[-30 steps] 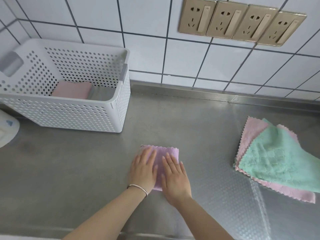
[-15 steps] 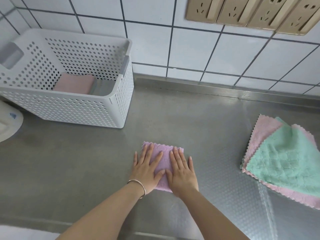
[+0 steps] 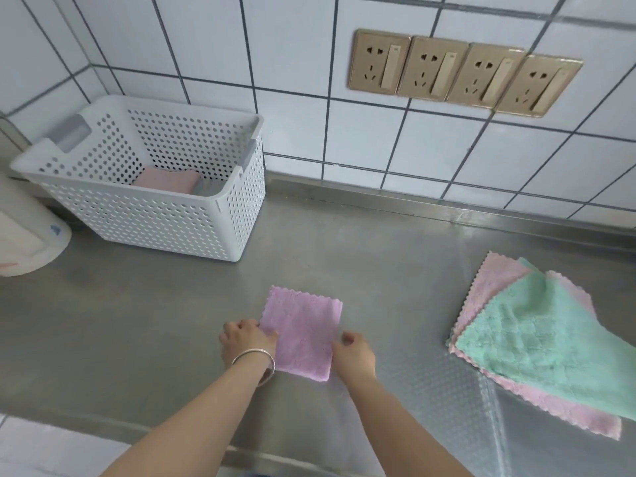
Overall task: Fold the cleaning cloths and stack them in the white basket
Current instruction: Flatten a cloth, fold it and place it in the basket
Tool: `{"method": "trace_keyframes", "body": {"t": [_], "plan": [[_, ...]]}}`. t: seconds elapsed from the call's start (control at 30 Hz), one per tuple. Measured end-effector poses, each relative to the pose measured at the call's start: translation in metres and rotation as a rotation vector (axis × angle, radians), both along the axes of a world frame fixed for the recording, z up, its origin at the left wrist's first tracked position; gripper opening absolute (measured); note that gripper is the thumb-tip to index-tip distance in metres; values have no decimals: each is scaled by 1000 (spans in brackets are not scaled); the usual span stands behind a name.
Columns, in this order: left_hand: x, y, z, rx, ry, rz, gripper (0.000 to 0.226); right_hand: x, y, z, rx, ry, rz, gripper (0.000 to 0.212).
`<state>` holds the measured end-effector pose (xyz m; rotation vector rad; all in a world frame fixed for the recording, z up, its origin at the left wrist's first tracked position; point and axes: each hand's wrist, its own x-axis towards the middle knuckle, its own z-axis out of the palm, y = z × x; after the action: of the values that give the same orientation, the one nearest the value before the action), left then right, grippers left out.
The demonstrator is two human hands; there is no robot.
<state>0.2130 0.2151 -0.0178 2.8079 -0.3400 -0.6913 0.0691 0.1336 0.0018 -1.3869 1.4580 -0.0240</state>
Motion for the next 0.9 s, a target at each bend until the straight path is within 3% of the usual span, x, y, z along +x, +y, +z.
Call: {"method": "trace_keyframes", "body": {"t": [0.03,0.1,0.27,0.4,0.67,0.77,0.9], "plan": [[-1,0,0,34,2,-19,43,1,1,2,25,2,19,10],[-3,0,1,44,36,-48,38,2,0,5,58,22,52,28],[-7,17,16,-220,182,16,5,-3,7,11,60,6,80,27],[14,22,69,-557,61,-68,28,12,4,49,-105,-155,27,24],[126,23,206,-1078,-305,-327,13,119,-2,180,-455,-506,-28,12],[193,21,242,-1071,-386,-397,15,184,-5,214,-524,-601,-82,18],[288,4,250,-775,-338,-509,14,270,-16,221,-670,-401,-13,16]]}}
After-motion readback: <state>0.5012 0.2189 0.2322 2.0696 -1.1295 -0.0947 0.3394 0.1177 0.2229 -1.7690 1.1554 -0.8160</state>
